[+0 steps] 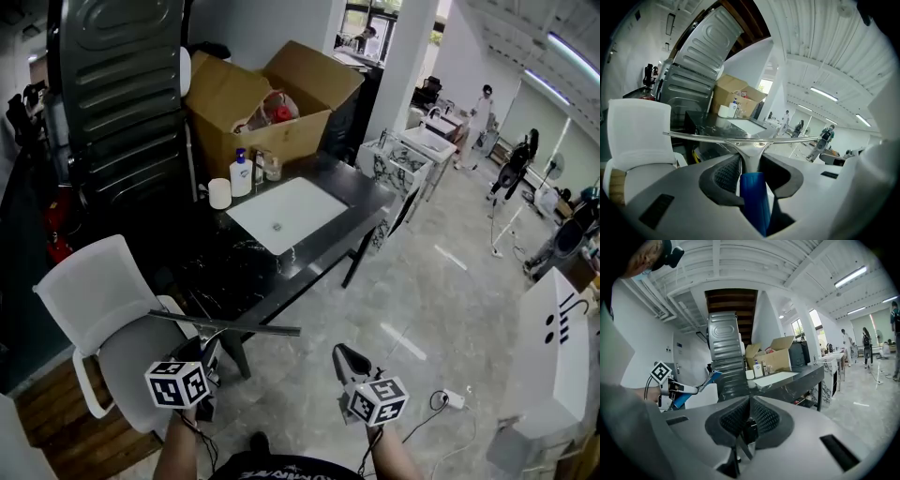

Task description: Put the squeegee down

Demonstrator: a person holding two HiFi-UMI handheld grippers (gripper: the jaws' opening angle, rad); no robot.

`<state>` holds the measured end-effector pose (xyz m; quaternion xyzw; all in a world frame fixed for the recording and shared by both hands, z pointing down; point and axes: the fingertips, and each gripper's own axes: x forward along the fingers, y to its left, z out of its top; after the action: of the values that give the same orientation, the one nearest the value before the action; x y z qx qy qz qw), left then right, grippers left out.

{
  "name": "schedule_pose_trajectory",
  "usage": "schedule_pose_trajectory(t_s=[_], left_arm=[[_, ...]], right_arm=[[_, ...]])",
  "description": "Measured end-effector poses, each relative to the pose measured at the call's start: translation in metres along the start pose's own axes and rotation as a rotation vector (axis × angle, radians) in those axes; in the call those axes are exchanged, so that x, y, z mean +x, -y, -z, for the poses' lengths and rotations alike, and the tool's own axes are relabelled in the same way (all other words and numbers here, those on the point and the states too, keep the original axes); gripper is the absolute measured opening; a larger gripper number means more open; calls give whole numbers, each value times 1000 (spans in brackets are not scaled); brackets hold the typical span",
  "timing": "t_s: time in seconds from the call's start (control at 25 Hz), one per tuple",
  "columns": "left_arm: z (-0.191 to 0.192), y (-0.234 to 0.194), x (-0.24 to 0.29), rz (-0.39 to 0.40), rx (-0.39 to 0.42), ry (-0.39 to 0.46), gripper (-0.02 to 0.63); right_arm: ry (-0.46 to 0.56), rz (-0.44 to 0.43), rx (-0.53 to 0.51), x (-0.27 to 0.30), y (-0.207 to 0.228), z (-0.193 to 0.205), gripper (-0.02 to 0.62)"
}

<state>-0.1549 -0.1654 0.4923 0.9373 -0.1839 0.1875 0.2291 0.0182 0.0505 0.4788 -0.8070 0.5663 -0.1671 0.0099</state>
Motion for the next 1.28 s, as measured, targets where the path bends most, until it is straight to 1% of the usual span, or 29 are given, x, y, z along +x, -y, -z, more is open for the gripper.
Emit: schedule_pose_trajectory(t_s=[0.2, 0.4, 0.52, 0.64, 0.76, 0.88, 1.12, 1.28], left_arm=[[-23, -29, 33, 39, 8, -11, 152], [-36, -46, 56, 50, 4, -25, 152], [-41, -53, 70, 42, 0, -29, 152], [-45, -59, 84, 21, -14, -29, 152], [-50, -61, 101, -5, -24, -19, 152], [-61, -68, 119, -52, -38, 2, 152], [-84, -82, 164, -193, -110, 27, 152], [-95, -94, 190, -307, -166, 40, 152]], right_arm=[[7, 45, 5, 39, 0, -8, 52], [-5, 63, 22, 65, 8, -8, 52], [3, 66, 27, 82, 20, -15, 52], [7, 44, 32, 105, 33, -21, 52], [10, 6, 29, 133, 49, -26, 52], [6, -55, 28, 174, 66, -33, 52], [-47, -222, 10, 266, 99, -59, 52], [-88, -335, -16, 322, 116, -74, 52]])
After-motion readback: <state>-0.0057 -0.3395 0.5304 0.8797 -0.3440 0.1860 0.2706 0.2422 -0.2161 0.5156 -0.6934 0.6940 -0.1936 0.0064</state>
